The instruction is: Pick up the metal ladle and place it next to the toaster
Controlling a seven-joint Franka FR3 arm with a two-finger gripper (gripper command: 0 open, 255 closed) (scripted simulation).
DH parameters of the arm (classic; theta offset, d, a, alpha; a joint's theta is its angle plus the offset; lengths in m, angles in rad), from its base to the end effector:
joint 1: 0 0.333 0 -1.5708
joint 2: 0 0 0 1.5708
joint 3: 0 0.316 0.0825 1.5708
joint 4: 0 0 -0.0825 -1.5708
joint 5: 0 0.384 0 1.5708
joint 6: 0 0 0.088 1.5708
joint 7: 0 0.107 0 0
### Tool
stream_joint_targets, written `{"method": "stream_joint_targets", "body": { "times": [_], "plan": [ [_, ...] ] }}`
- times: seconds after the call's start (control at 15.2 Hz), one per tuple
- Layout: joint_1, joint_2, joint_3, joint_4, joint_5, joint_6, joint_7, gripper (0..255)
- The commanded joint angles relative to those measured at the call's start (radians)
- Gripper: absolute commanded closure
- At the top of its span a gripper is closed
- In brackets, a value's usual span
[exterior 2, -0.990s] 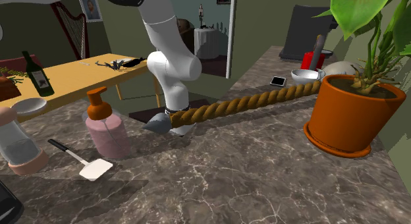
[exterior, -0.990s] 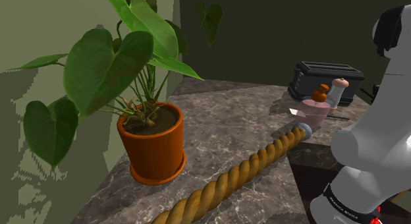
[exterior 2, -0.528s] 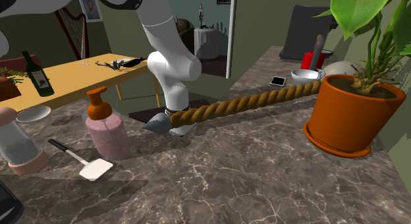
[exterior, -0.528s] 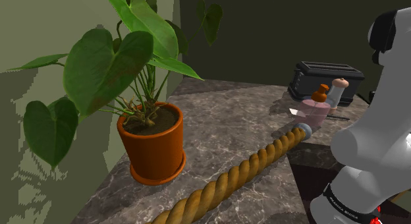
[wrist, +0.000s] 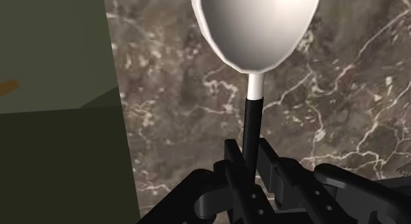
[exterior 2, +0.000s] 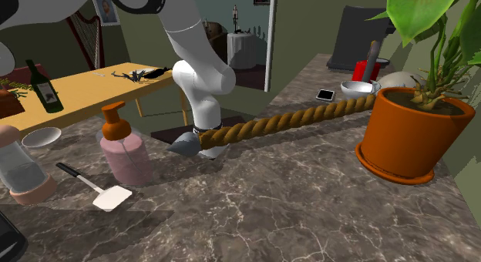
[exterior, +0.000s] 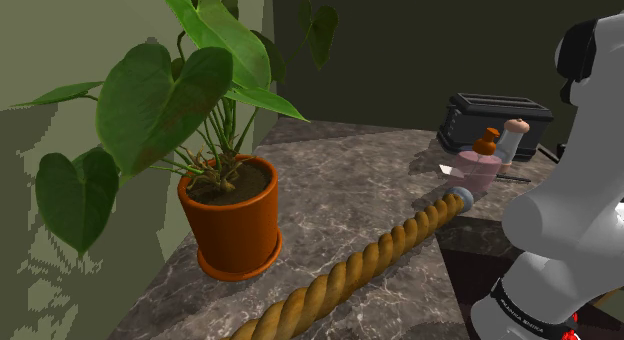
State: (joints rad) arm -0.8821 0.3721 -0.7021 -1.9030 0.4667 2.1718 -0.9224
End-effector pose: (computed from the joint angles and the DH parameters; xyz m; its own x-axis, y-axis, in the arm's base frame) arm 0.0340 -0.6171 0.3457 0.6178 -0.7784 0.1112 -0.7731 -0.6271 -0.0946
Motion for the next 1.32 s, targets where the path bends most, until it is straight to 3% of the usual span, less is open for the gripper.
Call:
{"method": "stream_joint_targets", "body": {
  "times": [0.0, 0.07, 0.13, 0.46, 0.73, 1.25],
  "plan": [
    [0.000, 0.001, 0.000, 0.000, 0.000, 0.000, 0.000, 255],
    [0.000, 0.001, 0.000, 0.000, 0.000, 0.000, 0.000, 255],
    [-0.001, 0.001, 0.000, 0.000, 0.000, 0.000, -0.001, 0],
    [0.000, 0.001, 0.000, 0.000, 0.000, 0.000, 0.000, 0],
    [0.016, -0.069, -0.035, 0.043, -0.068, -0.093, 0.042, 0],
    [0.015, -0.069, -0.035, 0.043, -0.068, -0.092, 0.042, 0]
  ]
}}
